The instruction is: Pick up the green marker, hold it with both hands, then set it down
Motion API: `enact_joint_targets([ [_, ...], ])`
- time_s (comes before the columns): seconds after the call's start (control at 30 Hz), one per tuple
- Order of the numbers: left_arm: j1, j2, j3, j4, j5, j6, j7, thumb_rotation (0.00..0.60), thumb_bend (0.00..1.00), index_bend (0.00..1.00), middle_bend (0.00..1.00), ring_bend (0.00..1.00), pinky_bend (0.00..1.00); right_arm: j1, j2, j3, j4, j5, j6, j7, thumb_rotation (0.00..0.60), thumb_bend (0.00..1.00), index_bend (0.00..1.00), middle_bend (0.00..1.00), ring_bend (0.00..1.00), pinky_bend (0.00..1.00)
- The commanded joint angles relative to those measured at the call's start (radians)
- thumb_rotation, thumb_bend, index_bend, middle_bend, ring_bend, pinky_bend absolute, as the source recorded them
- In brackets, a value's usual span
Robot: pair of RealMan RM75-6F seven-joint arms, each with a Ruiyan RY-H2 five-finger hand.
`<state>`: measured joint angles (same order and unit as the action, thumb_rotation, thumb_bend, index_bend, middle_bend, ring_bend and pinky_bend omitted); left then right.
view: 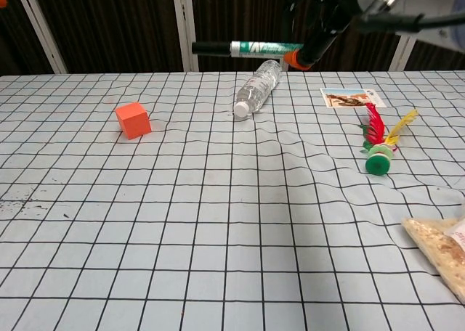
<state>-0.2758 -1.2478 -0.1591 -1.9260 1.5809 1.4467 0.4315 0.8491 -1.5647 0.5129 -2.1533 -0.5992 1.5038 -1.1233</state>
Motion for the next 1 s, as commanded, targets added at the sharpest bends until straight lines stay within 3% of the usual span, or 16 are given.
enact_joint_targets([
  [0.03, -0.041, -0.073, -0.017, 0.014, -0.006, -0.031, 0.029, 0.600, 0.47, 0.30, 0.18, 0.00, 0.13, 0.015, 0.032, 0.039, -0.072, 0.037, 0.047, -0.024, 0.600, 0.55, 0.73, 0.19, 0.25, 0.19],
  [0.2, -0.087, -0.207, -0.039, 0.088, 0.013, -0.022, 0.037, 0.600, 0.47, 0.31, 0.20, 0.00, 0.13, 0.060, 0.033, 0.076, -0.148, 0.114, 0.106, -0.039, 0.600, 0.56, 0.73, 0.19, 0.25, 0.19],
  [0.43, -0.143, -0.323, -0.086, 0.132, 0.030, -0.005, 0.002, 0.600, 0.47, 0.34, 0.22, 0.00, 0.13, 0.109, 0.022, 0.052, -0.187, 0.128, 0.146, -0.045, 0.600, 0.56, 0.74, 0.19, 0.25, 0.19],
  [0.7, -0.178, -0.362, -0.127, 0.105, 0.030, 0.012, 0.021, 0.600, 0.47, 0.37, 0.23, 0.00, 0.13, 0.140, 0.008, 0.016, -0.172, 0.137, 0.171, -0.026, 0.600, 0.56, 0.74, 0.19, 0.25, 0.19],
  [1.0, -0.184, -0.377, -0.102, 0.095, 0.029, 0.011, 0.102, 0.600, 0.46, 0.39, 0.23, 0.00, 0.13, 0.158, 0.008, -0.002, -0.151, 0.154, 0.174, 0.011, 0.600, 0.56, 0.75, 0.19, 0.25, 0.19],
])
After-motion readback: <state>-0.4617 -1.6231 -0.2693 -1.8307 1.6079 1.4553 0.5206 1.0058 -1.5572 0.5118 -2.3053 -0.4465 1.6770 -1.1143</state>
